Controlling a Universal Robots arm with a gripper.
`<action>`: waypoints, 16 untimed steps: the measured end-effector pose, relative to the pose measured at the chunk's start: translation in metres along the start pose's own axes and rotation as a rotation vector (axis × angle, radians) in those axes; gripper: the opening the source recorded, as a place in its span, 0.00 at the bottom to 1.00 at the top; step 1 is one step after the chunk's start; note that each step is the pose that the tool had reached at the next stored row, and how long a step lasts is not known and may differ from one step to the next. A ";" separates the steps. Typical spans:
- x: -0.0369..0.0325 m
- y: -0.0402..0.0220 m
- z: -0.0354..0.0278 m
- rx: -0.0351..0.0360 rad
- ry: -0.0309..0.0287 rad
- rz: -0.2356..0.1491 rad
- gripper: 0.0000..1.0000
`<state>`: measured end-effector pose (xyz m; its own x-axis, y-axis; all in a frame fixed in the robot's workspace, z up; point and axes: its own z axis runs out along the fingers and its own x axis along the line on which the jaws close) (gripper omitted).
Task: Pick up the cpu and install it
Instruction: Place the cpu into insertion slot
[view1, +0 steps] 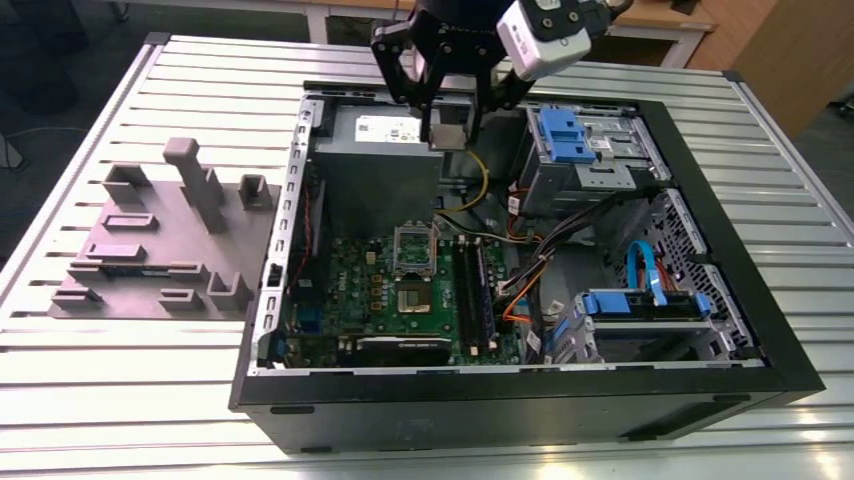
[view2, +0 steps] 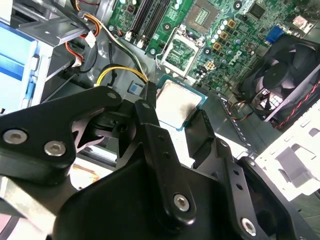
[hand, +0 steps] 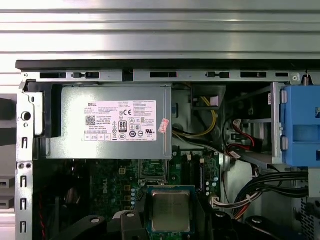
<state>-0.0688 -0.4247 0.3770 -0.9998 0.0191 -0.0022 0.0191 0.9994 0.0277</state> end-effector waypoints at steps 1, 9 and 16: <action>0.0000 -0.0007 0.0010 0.0000 0.0000 0.000 0.47; 0.0000 -0.0040 0.0061 0.0003 0.0002 0.000 0.47; -0.0001 -0.0057 0.0076 0.0001 0.0001 0.000 0.47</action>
<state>-0.0687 -0.4301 0.3693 -0.9998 0.0191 -0.0021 0.0190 0.9994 0.0276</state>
